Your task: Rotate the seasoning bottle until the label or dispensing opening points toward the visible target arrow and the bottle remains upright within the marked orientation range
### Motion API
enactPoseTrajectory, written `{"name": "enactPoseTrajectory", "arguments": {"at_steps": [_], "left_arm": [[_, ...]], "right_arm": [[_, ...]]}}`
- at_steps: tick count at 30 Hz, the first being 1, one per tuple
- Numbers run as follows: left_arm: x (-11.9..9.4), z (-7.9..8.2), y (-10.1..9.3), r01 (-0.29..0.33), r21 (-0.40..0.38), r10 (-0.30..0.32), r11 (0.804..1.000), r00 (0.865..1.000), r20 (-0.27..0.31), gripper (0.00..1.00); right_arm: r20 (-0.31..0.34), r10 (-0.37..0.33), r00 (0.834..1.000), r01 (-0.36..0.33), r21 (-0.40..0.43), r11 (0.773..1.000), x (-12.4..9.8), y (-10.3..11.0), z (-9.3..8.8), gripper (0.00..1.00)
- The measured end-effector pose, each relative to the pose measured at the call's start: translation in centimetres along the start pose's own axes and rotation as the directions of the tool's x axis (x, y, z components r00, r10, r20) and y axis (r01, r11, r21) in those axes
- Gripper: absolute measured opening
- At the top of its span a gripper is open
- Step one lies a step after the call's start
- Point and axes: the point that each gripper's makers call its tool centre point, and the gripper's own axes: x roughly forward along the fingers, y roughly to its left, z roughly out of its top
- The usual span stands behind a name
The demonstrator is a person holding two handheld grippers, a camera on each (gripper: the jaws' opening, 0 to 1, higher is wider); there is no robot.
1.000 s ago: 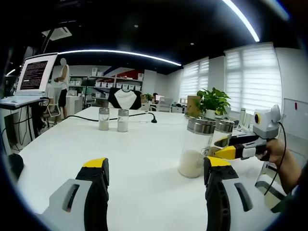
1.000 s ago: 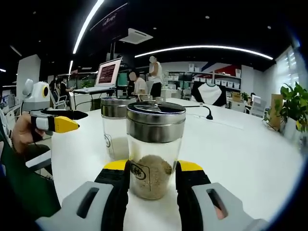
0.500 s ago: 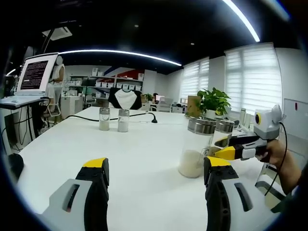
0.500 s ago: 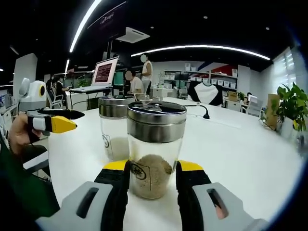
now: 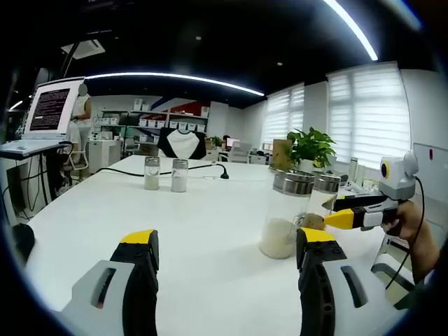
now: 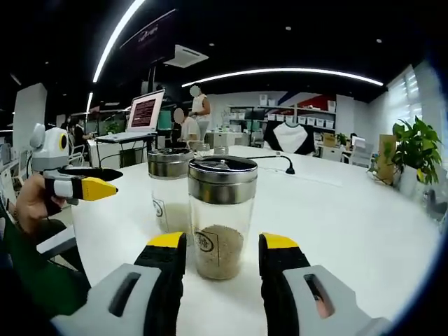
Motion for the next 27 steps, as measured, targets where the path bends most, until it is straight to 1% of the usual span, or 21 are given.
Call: {"name": "enactPoseTrajectory", "arguments": {"at_steps": [3,4,7,14,20,23,25,27], "left_arm": [[0.0,-0.1,-0.1,0.003,0.001,-0.003,1.0,1.0,-0.002,0.85],[0.0,-0.1,-0.2,0.005,0.002,-0.005,1.0,1.0,-0.003,0.85],[0.0,0.0,-0.3,0.008,0.005,-0.008,1.0,1.0,0.0,0.85],[0.0,0.0,-0.3,0.006,0.007,-0.006,1.0,1.0,-0.001,0.85],[0.0,0.0,-0.2,0.003,0.013,-0.003,1.0,1.0,-0.002,0.85],[0.0,0.1,-0.2,0.0,0.015,0.0,1.0,1.0,0.0,0.85],[-0.1,0.2,-0.1,-0.002,0.016,0.002,1.0,1.0,0.002,0.85],[-0.2,0.2,0.0,-0.005,0.016,0.005,1.0,1.0,0.003,0.85]], "right_arm": [[-0.003,-0.021,1.0,0.021,-0.017,1.0,-0.5,-0.1,-0.1,0.42],[0.006,-0.026,1.0,0.026,-0.02,0.999,-0.7,-0.1,-0.1,0.43],[0.022,-0.032,0.999,0.032,0.005,0.999,-1.3,-0.3,0.0,0.43],[0.048,-0.075,0.996,0.073,0.044,0.996,-2.6,-1.0,-0.1,0.43],[0.08,-0.135,0.988,0.13,0.062,0.989,-3.6,-1.9,0.3,0.44],[0.077,-0.162,0.984,0.158,0.061,0.986,-3.8,-2.3,0.3,0.45],[0.089,-0.17,0.981,0.163,0.079,0.984,-3.9,-2.5,0.3,0.46],[0.088,-0.171,0.981,0.164,0.086,0.983,-3.9,-2.5,0.2,0.46]]}}
